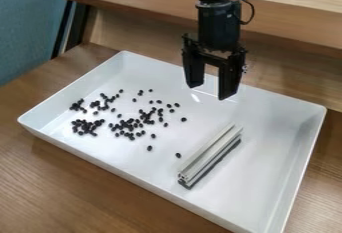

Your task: Sweep into pile

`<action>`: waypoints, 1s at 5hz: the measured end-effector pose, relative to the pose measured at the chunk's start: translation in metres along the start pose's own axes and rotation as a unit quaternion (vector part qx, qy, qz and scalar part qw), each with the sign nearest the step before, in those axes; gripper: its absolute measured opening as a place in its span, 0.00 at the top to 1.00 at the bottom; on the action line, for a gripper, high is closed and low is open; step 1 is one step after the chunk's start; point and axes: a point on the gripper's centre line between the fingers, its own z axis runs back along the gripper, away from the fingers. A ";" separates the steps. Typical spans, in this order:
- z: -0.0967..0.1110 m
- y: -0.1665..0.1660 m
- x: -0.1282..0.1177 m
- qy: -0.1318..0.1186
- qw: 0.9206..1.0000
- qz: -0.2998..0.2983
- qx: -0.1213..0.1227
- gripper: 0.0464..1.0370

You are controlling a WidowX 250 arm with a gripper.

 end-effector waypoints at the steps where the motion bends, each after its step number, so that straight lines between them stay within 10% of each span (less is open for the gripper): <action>1: -0.016 0.002 -0.001 0.021 1.000 0.003 -0.005 0.04; 5: -0.045 -0.022 0.005 0.041 0.999 -0.002 0.016 0.04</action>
